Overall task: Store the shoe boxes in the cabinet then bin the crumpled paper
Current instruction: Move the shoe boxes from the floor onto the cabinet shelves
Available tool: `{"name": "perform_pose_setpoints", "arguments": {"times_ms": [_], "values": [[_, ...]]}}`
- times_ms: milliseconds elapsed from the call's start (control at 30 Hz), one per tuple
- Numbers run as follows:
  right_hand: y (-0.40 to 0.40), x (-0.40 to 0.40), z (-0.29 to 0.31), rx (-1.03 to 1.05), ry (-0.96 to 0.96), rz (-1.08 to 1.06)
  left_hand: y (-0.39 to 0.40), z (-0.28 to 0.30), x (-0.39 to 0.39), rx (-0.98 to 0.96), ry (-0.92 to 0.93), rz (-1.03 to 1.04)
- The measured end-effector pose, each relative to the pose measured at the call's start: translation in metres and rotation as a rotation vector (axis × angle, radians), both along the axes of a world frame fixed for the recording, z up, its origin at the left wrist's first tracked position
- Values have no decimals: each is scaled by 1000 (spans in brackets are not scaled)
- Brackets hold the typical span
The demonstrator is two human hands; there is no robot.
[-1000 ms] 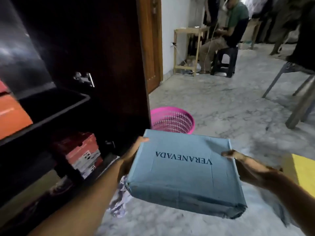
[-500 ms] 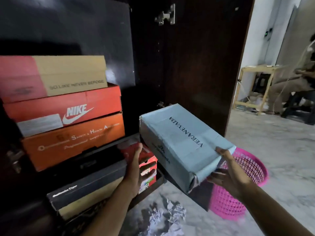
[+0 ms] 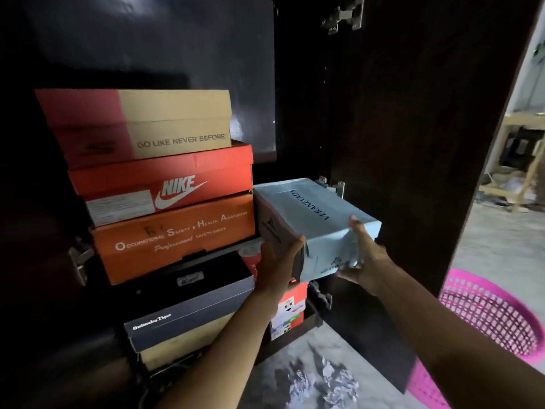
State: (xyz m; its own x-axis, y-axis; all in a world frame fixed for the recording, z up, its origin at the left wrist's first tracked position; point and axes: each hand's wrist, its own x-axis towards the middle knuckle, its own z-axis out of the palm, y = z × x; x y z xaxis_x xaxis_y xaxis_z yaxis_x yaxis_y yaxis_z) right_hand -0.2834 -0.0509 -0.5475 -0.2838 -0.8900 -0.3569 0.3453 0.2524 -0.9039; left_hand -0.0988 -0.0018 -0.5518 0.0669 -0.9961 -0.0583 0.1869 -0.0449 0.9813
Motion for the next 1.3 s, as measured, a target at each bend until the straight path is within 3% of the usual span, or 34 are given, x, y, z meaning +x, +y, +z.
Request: {"name": "perform_pose_setpoints", "arguments": {"times_ms": [100,167,267,367,500,733,900,1067,1300], "values": [[-19,12,6,-99,24,-34,-20,-7,3,-108,-82,60],[-30,22,4,-173,69,-33,-33,-14,8,-228,-317,205],[-43,41,-4,-201,418,-20,-44,-11,12,-610,-748,494],[-54,56,-4,-242,701,-27,-58,5,18,-827,-1029,421],[-77,67,-9,-299,711,160,-83,20,28,-739,-1365,183],[-90,96,-6,-319,665,465,-115,16,41,-549,-1637,125],[-102,83,-38,-347,662,455,-121,10,42,-522,-1590,124],[-44,38,-36,-408,770,323,-97,-1,18,-735,-1309,246],[52,-63,-68,-422,850,306,-42,-43,-61,-748,-1028,22]]}}
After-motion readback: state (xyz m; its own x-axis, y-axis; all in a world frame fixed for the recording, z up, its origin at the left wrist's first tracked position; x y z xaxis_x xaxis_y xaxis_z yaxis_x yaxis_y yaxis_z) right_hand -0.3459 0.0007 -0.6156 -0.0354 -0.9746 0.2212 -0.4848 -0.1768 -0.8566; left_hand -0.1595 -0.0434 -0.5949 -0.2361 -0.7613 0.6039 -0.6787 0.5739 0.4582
